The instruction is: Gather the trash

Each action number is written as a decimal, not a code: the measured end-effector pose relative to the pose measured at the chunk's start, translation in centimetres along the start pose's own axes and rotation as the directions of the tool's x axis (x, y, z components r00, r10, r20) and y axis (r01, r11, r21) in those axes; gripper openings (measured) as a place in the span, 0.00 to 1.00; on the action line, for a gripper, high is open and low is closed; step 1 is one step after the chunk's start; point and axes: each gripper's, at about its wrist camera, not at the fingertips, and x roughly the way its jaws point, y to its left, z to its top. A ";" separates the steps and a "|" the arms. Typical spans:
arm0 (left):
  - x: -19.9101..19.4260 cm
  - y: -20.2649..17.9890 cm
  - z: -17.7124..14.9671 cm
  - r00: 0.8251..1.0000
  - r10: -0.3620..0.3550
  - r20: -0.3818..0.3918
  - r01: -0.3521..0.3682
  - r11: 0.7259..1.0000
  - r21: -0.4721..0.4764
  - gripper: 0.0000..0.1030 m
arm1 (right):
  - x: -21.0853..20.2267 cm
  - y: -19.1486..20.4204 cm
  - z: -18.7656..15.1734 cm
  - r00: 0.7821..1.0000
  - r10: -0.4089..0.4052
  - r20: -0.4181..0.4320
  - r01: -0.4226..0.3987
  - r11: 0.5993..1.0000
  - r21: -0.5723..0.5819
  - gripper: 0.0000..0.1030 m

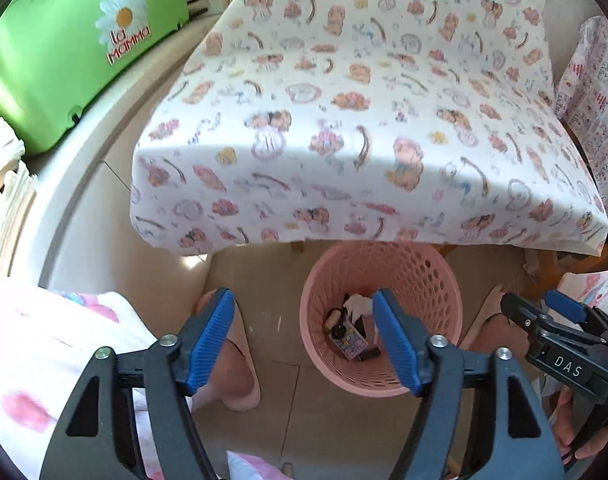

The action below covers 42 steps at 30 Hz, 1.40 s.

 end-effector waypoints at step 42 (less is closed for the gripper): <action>-4.5 1.0 0.9 0.924 -0.006 0.382 0.018 0.999 -0.029 0.99 | -11.4 2.2 3.2 0.889 0.017 0.457 0.073 0.981 -0.179 0.99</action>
